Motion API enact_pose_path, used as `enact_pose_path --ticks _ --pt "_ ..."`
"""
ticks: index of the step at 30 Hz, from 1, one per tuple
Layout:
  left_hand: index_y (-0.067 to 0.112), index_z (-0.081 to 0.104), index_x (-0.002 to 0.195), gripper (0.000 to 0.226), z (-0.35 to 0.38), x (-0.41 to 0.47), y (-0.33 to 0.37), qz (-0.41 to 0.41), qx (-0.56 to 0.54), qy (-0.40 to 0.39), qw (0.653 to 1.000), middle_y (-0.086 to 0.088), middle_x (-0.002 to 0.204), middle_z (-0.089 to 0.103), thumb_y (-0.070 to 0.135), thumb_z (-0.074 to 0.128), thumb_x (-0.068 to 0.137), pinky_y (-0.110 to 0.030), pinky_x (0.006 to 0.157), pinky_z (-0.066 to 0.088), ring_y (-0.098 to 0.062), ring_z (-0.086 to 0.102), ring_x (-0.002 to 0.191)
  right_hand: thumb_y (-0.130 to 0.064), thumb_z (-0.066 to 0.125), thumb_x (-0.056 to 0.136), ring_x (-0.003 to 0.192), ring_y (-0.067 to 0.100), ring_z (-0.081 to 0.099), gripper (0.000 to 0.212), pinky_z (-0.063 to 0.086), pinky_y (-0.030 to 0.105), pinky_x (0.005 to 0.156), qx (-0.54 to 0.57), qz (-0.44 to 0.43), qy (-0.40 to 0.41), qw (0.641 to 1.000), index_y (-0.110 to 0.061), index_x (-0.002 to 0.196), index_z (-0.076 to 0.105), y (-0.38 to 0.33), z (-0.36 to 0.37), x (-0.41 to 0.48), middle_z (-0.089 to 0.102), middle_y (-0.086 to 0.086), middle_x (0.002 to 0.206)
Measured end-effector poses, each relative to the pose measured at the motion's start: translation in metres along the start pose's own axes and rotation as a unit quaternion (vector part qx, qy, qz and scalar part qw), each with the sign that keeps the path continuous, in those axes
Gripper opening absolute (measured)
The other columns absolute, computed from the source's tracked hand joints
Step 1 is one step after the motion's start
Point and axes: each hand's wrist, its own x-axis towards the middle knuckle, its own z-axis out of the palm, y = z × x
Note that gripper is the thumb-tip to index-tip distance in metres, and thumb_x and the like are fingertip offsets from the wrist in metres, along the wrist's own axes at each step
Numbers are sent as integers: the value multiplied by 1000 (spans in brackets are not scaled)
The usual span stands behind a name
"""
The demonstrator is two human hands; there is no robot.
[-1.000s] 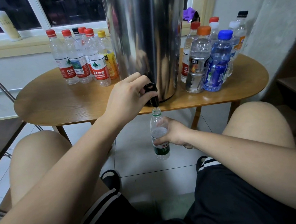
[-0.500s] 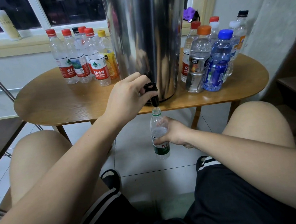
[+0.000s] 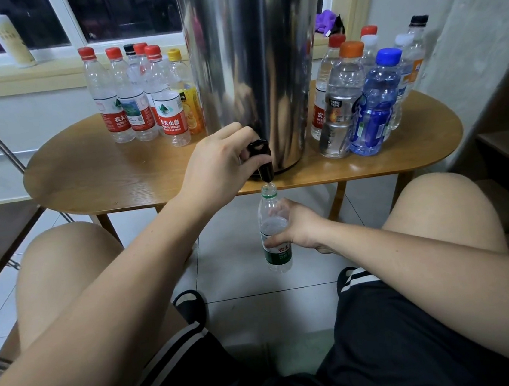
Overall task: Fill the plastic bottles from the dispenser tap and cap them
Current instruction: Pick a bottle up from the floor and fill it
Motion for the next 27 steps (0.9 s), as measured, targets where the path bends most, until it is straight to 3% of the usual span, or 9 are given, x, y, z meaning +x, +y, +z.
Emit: enact_pose_path --ticks 27 --pt "12 71 97 27 1 -1 0 -7 3 -4 1000 1 86 60 35 84 94 -43 62 51 -19 58 74 -27 104 66 124 23 61 82 57 47 107 1 -1 2 1000 -32 133 58 3 1 2 62 -6 139"
